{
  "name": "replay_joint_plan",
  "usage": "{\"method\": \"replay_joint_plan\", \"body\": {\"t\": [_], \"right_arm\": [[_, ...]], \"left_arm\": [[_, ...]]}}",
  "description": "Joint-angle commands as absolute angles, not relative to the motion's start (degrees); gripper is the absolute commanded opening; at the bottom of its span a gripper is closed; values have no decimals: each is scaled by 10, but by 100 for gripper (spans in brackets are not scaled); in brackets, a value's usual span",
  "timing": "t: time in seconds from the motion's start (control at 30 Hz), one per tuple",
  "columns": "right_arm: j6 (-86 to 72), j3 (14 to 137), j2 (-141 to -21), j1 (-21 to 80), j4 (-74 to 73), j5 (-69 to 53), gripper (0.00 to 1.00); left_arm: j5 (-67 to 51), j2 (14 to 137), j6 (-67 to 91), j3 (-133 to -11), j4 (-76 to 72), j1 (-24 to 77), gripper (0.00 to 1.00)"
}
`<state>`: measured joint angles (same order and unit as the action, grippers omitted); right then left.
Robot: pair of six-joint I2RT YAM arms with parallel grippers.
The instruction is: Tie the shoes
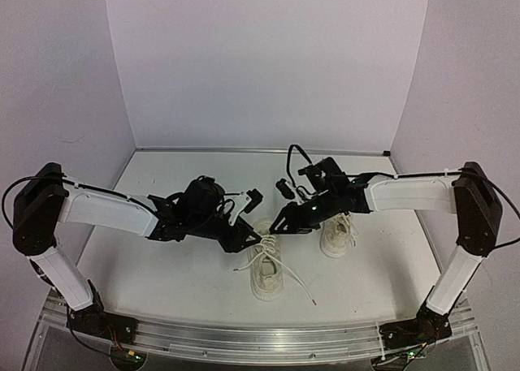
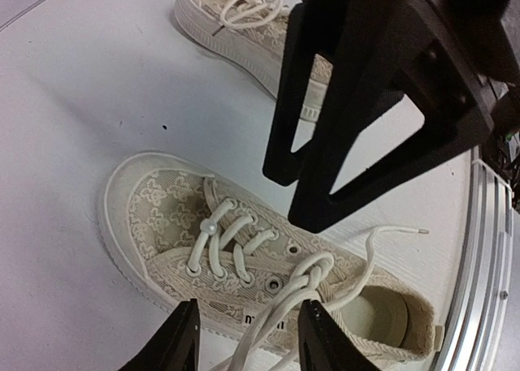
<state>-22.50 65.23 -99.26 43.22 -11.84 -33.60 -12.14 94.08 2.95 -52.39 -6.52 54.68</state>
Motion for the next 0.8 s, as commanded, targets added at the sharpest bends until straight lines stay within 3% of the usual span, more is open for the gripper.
{"method": "replay_joint_plan", "body": {"t": [0.0,0.17,0.4,0.77], "right_arm": [[-199,669,-1019,436,-126,-370,29],[-195,674,-1040,438,-128,-380,28],[-189,684,-1061,447,-130,-388,26],[-181,691,-1059,457,-143,-403,12]], "left_arm": [[-155,936,26,-516,-60,546,38],[-164,930,27,-494,-65,546,31],[-171,931,28,-484,-64,546,29],[-152,927,23,-482,-55,546,29]]}}
